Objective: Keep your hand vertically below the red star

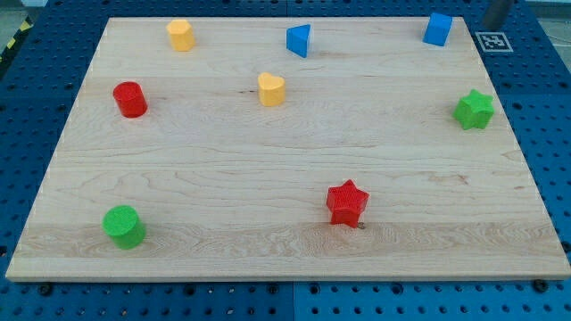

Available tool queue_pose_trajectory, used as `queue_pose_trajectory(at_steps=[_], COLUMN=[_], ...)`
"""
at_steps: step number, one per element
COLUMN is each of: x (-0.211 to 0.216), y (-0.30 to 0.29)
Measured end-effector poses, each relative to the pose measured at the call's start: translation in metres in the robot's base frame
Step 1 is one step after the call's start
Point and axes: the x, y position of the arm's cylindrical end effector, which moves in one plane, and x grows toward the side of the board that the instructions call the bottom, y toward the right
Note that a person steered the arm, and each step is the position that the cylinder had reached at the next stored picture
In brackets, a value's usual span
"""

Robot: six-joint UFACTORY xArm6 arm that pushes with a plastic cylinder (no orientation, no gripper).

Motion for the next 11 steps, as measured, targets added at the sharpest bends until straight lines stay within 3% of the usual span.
queue_pose_trajectory(at_steps=[3,8,9,11], x=[0.075,0.298,0.346,0.367], y=[-0.003,-0.048,-0.079,-0.104])
